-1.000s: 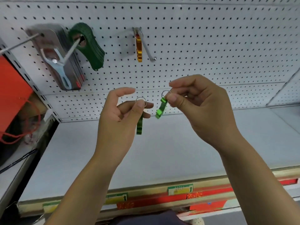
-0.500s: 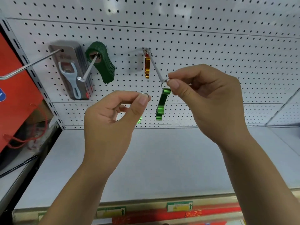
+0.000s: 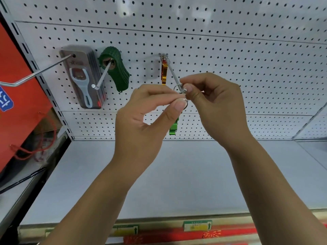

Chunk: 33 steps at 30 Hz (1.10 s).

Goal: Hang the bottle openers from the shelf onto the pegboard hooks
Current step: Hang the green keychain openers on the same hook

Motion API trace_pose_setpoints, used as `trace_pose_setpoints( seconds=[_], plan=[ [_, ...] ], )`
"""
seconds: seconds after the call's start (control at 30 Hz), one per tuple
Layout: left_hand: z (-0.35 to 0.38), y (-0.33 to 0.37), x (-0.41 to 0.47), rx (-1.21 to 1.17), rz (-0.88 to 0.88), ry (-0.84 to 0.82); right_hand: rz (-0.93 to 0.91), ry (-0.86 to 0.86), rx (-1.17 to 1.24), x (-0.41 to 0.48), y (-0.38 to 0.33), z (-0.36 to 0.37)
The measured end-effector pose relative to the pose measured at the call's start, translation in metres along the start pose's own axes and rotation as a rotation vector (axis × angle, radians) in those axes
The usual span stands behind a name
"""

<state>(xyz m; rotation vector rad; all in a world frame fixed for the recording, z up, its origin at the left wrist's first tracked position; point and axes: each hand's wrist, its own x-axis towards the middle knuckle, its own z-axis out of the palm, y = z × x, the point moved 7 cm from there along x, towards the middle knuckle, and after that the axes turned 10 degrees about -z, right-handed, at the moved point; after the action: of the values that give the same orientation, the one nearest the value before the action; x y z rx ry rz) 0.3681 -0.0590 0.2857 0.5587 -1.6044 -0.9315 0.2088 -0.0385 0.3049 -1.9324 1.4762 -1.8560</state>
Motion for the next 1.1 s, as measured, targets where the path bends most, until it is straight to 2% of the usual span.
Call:
trace_pose_setpoints(
  seconds=[0.2,0.33,0.67,0.8,0.97,1.1],
  plan=[
    [0.011,-0.010,0.012,-0.095,-0.097,0.005,0.009,0.035,-0.045,-0.009,-0.004,-0.010],
    [0.014,-0.024,0.018,-0.283,-0.228,0.019,-0.010,0.060,-0.040,-0.015,-0.011,-0.020],
    [0.022,-0.036,0.027,-0.393,-0.355,-0.056,-0.097,0.021,-0.009,-0.020,-0.028,-0.018],
    [0.020,-0.042,0.032,-0.320,-0.341,-0.060,-0.167,-0.018,-0.032,-0.023,-0.029,-0.011],
    [0.013,-0.052,0.048,-0.098,-0.256,-0.027,-0.169,-0.023,-0.074,-0.024,-0.028,-0.007],
    [0.014,-0.060,0.063,-0.087,-0.256,-0.046,-0.168,-0.025,-0.107,-0.024,-0.028,-0.004]
  ],
)
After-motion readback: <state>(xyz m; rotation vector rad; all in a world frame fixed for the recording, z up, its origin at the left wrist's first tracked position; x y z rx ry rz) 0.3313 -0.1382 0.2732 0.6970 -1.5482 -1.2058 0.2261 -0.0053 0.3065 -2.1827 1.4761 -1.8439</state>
